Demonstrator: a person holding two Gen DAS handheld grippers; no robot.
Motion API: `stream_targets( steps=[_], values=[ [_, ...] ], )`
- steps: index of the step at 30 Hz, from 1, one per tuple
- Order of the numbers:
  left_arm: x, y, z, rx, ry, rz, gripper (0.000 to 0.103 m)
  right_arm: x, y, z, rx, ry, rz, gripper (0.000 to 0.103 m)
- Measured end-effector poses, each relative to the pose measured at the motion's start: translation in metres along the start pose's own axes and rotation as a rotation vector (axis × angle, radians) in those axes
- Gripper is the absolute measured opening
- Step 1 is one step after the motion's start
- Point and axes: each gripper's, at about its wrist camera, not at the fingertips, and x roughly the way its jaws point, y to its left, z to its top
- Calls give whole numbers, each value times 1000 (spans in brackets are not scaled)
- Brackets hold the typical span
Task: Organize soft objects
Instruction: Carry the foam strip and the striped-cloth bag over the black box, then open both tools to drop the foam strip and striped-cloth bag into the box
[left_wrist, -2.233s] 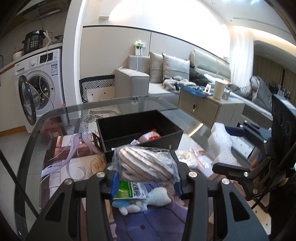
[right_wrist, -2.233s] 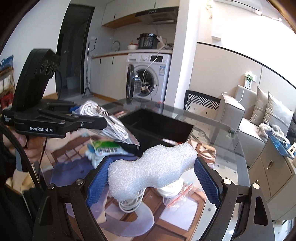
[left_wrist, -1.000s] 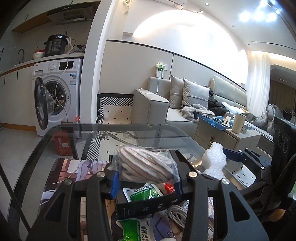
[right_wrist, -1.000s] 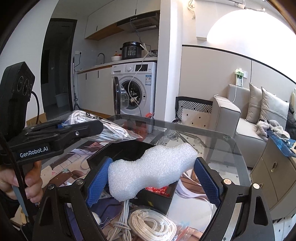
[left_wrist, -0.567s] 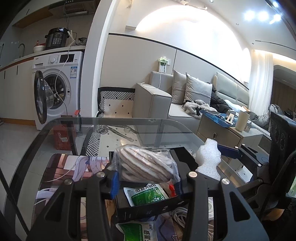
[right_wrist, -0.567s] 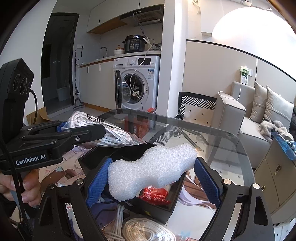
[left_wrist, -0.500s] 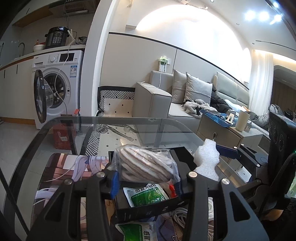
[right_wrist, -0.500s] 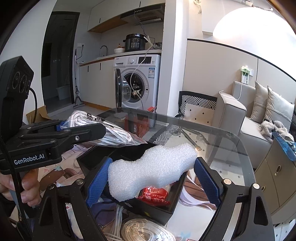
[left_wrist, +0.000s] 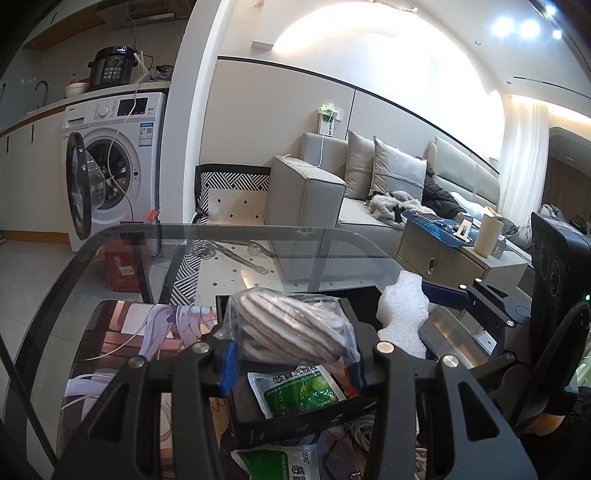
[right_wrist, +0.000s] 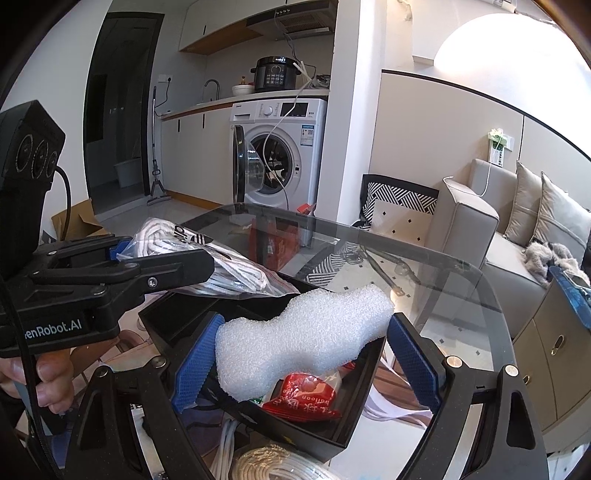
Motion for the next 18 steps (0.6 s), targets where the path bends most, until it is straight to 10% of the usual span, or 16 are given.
stream_targets(
  steps=[18],
  values=[
    [10,-4,-1,32,49,-6,59,3,5,-5,-47,10,-17,101]
  ],
)
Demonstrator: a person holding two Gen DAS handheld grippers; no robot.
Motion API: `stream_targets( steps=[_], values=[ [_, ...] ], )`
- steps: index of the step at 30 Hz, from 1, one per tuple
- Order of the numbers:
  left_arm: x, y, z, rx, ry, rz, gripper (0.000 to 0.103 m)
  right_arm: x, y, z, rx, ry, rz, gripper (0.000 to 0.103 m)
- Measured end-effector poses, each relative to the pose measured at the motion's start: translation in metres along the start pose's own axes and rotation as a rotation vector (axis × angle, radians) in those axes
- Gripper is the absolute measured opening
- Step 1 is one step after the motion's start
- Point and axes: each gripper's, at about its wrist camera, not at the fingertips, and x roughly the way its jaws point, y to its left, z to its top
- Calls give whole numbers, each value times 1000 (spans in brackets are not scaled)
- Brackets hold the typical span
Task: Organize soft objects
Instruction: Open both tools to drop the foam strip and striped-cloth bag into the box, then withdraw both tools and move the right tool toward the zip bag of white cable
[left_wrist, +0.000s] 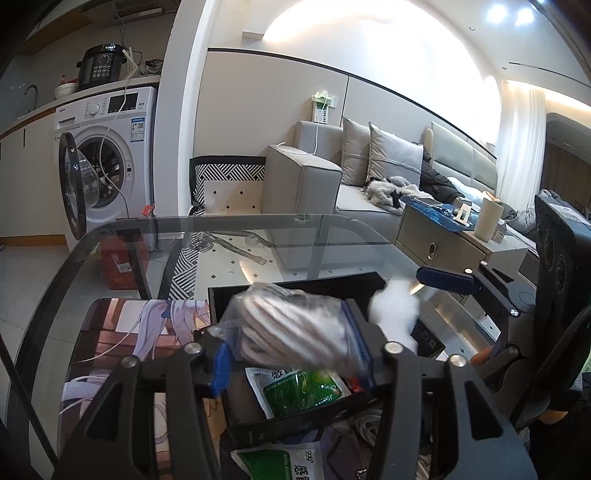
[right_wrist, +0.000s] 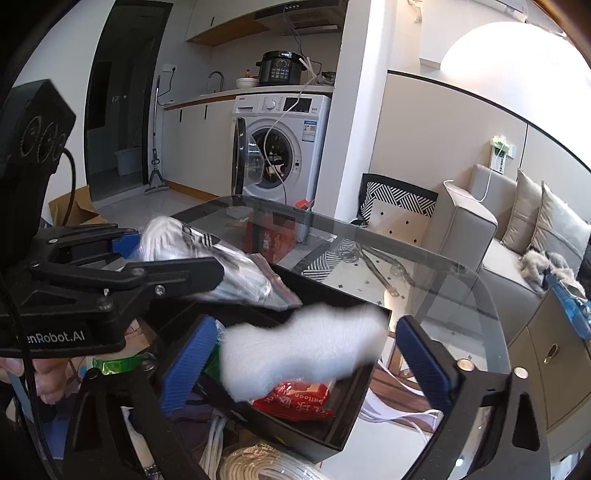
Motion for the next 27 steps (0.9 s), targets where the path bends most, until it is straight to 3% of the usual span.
stream_targets(
  steps=[3,5,9,18,27],
  values=[
    [-3,0,-1,3,1,-7,71,-4,-1,-2,-5,-1,-4,102],
    [-6,-1,-1,4,2,-7,88,-8,-2,-2,2,-2,-15,102],
    [-19,0,0,7,-16,-16,102,-21,-7,-3,21,3,-22,102],
    [-52,1,-6,43,-44,14,103,-67,-16,-18,144,41,-6,102],
    [-73,-1,-25,86,-1,57,103,-100,-4,-46,177,78,-48,102]
  ],
)
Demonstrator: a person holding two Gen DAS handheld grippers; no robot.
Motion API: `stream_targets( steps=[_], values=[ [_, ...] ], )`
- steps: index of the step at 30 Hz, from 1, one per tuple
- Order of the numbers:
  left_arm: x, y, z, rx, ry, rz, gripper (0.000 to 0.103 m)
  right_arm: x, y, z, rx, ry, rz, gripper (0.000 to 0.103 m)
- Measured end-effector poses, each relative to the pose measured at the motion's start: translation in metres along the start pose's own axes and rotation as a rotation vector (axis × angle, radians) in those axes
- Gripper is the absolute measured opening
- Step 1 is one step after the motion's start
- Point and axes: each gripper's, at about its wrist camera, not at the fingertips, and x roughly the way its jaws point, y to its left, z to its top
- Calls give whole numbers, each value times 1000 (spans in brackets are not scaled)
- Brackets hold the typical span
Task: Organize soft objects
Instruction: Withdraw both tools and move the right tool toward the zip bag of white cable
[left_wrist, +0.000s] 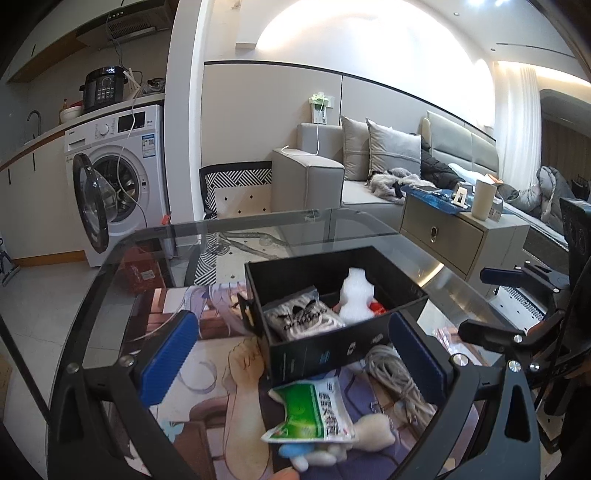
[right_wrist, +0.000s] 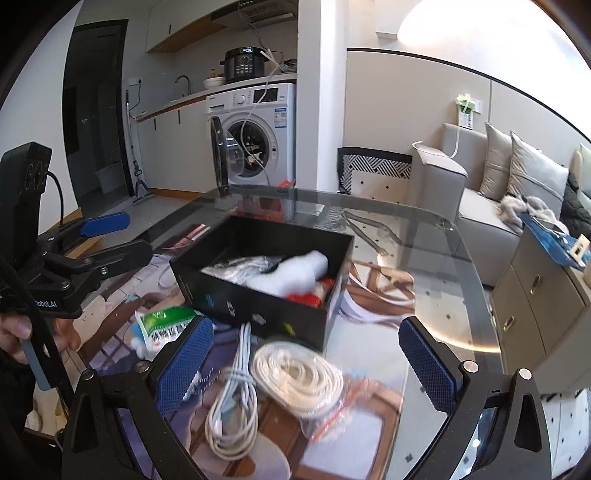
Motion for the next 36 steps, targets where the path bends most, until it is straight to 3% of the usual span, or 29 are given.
stream_targets(
  steps=[11,36],
  values=[
    [-5,3,-22,6,57,12,103,-7,-4,-26,22,24,-44,102],
    [7,5,-42,3,121,5,103,13,-18,-45,29,102,-84,102]
  ],
)
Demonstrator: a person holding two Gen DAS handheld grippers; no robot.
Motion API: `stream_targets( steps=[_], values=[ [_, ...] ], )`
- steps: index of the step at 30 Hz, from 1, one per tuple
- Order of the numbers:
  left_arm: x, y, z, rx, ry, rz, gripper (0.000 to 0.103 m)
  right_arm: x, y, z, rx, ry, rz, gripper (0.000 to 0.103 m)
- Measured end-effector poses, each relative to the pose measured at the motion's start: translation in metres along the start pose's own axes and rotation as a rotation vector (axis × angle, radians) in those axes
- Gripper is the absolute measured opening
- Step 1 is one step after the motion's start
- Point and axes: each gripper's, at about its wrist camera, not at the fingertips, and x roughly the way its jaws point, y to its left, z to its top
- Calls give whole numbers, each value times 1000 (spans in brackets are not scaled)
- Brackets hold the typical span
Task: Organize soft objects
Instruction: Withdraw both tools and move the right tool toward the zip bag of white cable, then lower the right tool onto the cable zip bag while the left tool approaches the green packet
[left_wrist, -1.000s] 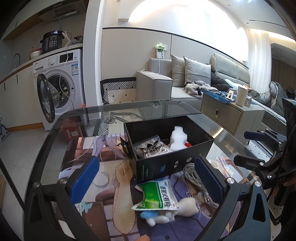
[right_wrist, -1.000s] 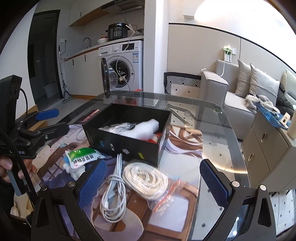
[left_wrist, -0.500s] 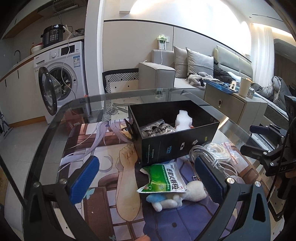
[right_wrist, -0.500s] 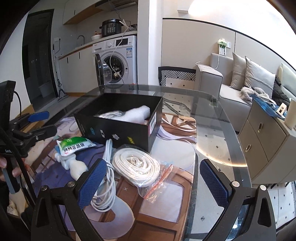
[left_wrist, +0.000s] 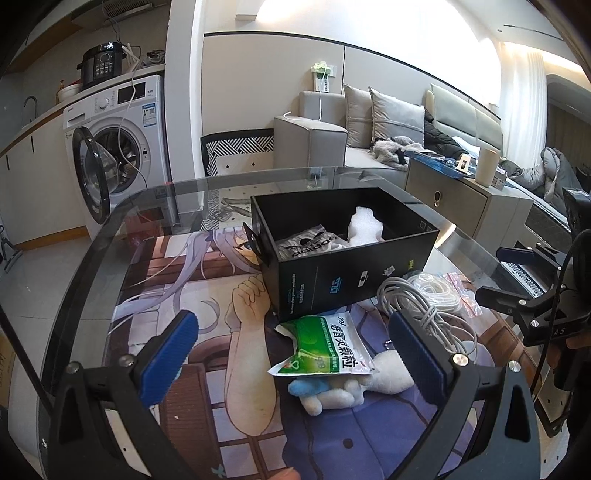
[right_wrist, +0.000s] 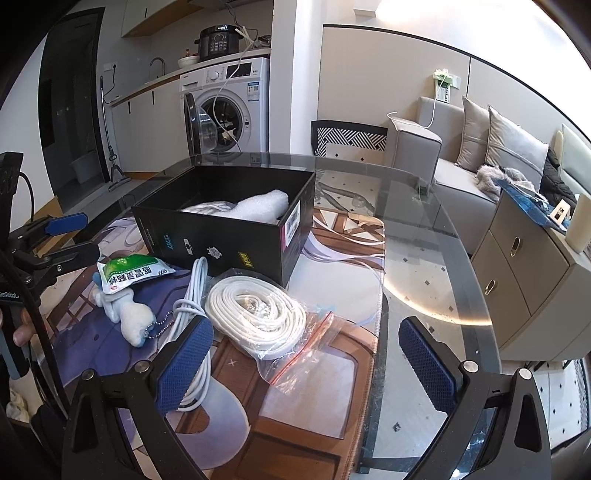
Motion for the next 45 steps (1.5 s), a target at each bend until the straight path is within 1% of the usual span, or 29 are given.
stream_targets(
  steps=[8,13,23,27,29,32,34,38,45],
  values=[
    [9,2,-1,0,35,4,103,15,-1,1,-29,46,9,102],
    [13,3,-1,-4,43,4,103,29,0,1,-57,82,29,102],
    [21,0,1,12,66,-8,103,55,6,11,-138,151,123,102],
    [23,-1,1,17,71,-12,103,65,7,14,-174,166,163,102],
    [24,-1,0,14,75,-12,103,70,6,14,-185,182,196,102],
    [25,1,-1,5,83,-13,103,77,7,14,-208,208,208,102],
    [26,3,-1,0,86,-14,103,77,8,14,-226,200,210,102],
    [28,4,-2,-2,93,-14,103,80,10,15,-246,211,225,102],
    [29,4,-3,0,99,-12,103,90,12,17,-268,232,275,102]
  ],
)
